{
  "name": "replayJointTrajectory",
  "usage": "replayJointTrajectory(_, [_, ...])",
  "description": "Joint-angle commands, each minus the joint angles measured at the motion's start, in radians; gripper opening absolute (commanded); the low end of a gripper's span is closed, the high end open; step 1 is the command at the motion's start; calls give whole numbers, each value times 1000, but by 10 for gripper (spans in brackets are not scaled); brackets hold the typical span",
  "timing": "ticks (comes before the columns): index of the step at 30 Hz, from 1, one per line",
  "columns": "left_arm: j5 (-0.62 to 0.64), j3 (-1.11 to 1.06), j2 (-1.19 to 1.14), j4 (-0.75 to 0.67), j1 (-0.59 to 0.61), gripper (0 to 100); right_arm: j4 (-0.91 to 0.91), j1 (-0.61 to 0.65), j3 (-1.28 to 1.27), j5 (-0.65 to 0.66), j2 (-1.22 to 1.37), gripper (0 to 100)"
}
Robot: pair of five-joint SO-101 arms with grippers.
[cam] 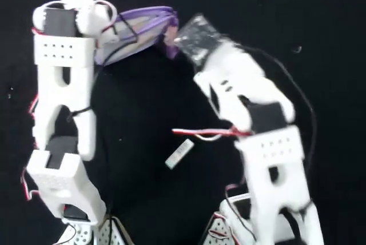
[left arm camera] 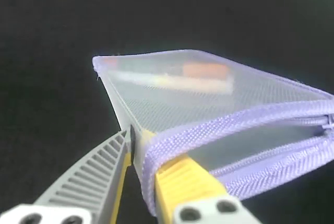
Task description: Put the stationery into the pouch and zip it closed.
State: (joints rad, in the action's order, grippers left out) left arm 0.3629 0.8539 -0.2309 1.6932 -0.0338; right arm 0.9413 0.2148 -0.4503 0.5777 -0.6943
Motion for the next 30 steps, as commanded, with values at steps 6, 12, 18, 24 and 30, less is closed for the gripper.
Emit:
replayJointTrajectory(6, [35, 185, 15, 68, -165, 29, -112, -25, 42, -178, -248, 11])
replayJointTrajectory(12, [41, 90, 8, 63, -209, 29, -269, -25, -101, -249, -354, 11])
replayJointTrajectory(18, [40, 54, 8, 63, -231, 29, -671, -20, -406, -400, -476, 11])
replayJointTrajectory(24, [40, -38, 8, 25, -231, 29, -1019, -18, -631, -694, -501, 11])
replayJointTrajectory(30, [35, -99, 9, -37, -229, 29, -1111, 6, -676, -878, -449, 11])
